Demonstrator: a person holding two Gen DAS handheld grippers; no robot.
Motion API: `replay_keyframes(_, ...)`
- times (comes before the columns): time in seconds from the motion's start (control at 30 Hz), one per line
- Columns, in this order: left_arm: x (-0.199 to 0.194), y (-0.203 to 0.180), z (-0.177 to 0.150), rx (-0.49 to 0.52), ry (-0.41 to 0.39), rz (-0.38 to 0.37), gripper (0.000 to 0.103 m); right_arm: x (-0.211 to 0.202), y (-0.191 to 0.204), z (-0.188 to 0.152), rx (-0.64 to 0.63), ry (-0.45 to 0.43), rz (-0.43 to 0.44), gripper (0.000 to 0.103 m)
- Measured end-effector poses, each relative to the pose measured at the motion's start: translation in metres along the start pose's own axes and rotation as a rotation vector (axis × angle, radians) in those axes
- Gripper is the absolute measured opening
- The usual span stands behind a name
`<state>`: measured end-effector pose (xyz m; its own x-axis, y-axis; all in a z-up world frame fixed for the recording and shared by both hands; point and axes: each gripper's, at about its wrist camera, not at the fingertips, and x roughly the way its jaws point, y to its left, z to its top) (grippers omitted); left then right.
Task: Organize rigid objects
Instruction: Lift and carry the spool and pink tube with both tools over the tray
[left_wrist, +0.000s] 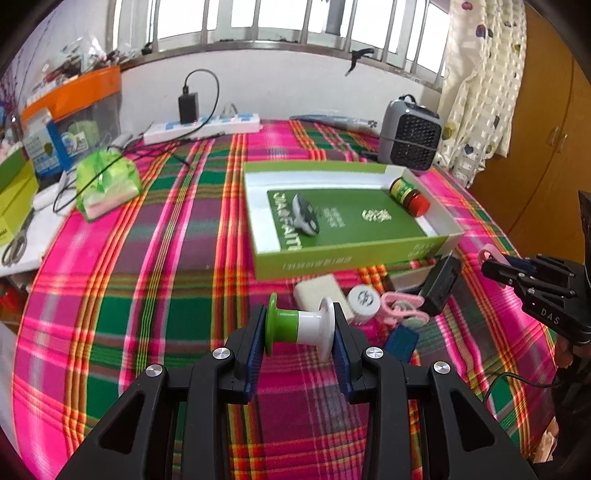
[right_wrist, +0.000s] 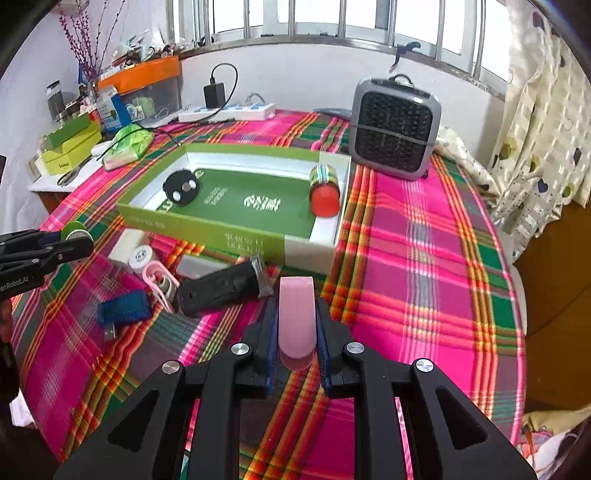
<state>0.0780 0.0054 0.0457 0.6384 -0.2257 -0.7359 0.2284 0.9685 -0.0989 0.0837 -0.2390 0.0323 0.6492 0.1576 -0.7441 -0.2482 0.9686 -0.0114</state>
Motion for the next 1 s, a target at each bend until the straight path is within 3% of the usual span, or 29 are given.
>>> replay_keyframes(0.47, 0.009, -0.007, 0.048, 0.03, -0.029, -0.029, 0.032, -0.006, 0.003, 0.047, -0.034, -0.048, 0.028, 0.019)
replay_keyframes(1.0, 0.066, 0.0, 0.101, 0.034, 0.009, -0.044, 0.032, 0.058, 0.011, 0.095, -0.06, 0.03, 0.116, 0.019)
